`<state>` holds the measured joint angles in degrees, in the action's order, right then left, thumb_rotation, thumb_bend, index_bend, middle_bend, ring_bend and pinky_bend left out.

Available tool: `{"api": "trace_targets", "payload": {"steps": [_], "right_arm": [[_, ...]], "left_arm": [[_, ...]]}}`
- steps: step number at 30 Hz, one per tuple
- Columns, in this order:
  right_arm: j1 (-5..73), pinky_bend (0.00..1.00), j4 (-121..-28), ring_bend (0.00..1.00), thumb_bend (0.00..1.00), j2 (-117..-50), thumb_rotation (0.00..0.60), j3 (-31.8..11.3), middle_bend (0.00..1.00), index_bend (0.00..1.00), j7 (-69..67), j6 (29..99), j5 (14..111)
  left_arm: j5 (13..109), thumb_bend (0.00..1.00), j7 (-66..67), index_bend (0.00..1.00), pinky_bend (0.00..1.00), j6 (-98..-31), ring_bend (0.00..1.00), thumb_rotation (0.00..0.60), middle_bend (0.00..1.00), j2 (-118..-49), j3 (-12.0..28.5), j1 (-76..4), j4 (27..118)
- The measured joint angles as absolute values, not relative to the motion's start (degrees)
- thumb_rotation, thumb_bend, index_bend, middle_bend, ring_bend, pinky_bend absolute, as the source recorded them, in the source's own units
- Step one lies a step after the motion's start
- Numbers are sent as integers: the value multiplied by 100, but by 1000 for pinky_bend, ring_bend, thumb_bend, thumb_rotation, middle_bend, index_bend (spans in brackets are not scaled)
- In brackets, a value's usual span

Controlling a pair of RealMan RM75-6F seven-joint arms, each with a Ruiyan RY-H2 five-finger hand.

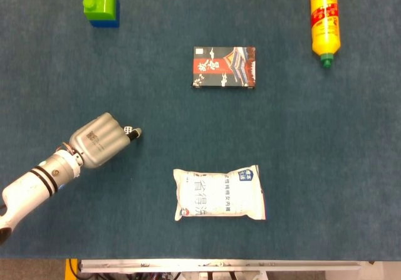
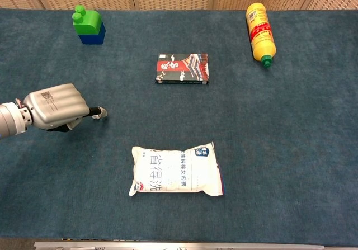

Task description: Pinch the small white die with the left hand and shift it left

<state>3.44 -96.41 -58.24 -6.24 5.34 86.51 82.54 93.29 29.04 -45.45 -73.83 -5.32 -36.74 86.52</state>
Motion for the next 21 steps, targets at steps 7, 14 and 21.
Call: {"api": "trace_targets", "payload": {"steps": [7, 14, 21], "right_arm": [[348, 469, -9642, 366, 475, -5830, 600, -618, 391, 358, 552, 8642, 8256], [352, 469, -9634, 366, 475, -5834, 600, -619, 391, 358, 556, 8630, 8249], [360, 469, -9628, 366, 475, -5851, 600, -612, 391, 358, 582, 8608, 8237]], "left_arm": [[9290, 914, 2961, 185, 1000, -4583, 924, 600, 1000, -7398, -582, -3674, 8639], [9273, 914, 2909, 185, 1000, -4640, 924, 600, 1000, -7401, -621, -3661, 8588], [9265, 915, 2838, 185, 1000, -4715, 924, 600, 1000, -7379, -684, -3626, 8529]]}}
